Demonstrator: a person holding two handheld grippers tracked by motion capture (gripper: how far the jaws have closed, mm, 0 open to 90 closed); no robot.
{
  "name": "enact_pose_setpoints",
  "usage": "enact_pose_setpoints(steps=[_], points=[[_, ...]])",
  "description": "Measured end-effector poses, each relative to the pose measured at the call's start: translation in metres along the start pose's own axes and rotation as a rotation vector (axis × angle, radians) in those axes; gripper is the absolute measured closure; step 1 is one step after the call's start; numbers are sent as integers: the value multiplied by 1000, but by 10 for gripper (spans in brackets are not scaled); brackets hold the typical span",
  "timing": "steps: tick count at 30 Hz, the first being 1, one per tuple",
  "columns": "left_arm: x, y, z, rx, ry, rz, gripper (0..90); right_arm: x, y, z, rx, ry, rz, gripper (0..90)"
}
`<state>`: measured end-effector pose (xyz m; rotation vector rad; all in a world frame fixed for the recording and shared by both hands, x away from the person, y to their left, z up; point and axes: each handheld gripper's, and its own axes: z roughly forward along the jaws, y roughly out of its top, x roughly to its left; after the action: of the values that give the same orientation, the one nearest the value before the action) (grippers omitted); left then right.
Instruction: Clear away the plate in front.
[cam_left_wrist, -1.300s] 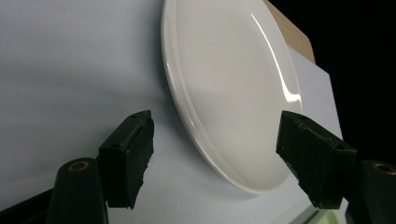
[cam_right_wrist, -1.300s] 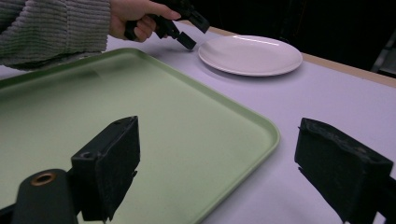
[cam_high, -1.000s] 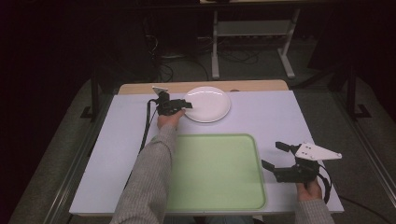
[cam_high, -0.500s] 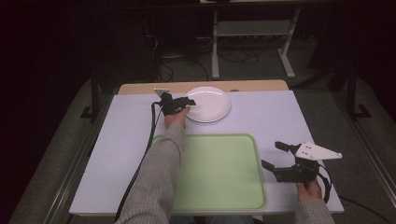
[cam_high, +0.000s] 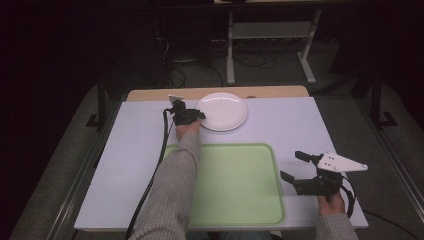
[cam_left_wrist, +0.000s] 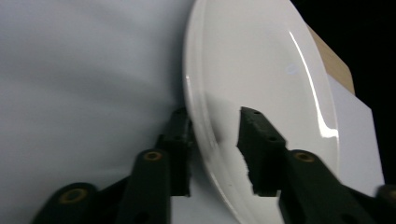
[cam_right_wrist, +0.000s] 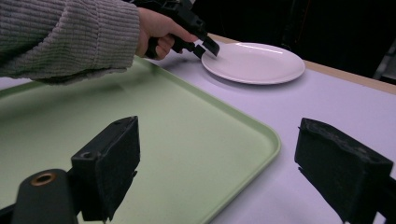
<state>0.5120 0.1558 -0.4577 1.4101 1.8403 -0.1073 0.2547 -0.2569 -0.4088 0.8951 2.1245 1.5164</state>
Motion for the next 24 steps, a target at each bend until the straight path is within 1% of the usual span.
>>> enact_pose_setpoints(steps=[2, 3, 5, 8, 12, 14, 15, 16, 19, 20, 21, 22, 23, 24], points=[[4, 0, 0, -1, -3, 2, 744, 0, 0, 0, -3, -1, 2, 134], [5, 0, 0, 1, -11, -6, 751, 0, 0, 0, -5, 0, 4, 133], [5, 0, -1, 2, -15, -2, 751, 0, 0, 0, -5, 0, 4, 133], [7, 1, 0, 2, -23, -16, 758, 0, 0, 0, -2, 1, 2, 133], [11, 2, -1, 13, -53, -39, 776, 0, 0, 0, -5, 1, 5, 133], [12, 1, -1, 13, -71, -19, 780, -1, 0, 0, -5, 0, 7, 134], [13, 1, -1, 7, -79, -24, 780, -1, 0, 0, -5, 0, 7, 134], [14, -1, -2, -8, -103, -40, 785, -1, 0, 0, -6, 1, 8, 133], [19, -2, -2, -16, -178, -93, 834, -1, 0, 1, -4, 1, 10, 134], [20, -1, -3, -20, -196, -103, 834, -1, 0, 1, -4, 1, 10, 134], [20, -1, -4, -22, -207, -108, 845, -1, 0, 1, -4, 1, 11, 133], [18, 0, -7, -30, -233, -112, 861, -1, 0, 1, -6, 1, 13, 133], [18, 0, -7, -37, -247, -114, 867, -1, 0, 1, -5, 1, 14, 133], [18, 0, -7, -37, -247, -114, 873, -1, -1, 1, -6, 1, 14, 133]])
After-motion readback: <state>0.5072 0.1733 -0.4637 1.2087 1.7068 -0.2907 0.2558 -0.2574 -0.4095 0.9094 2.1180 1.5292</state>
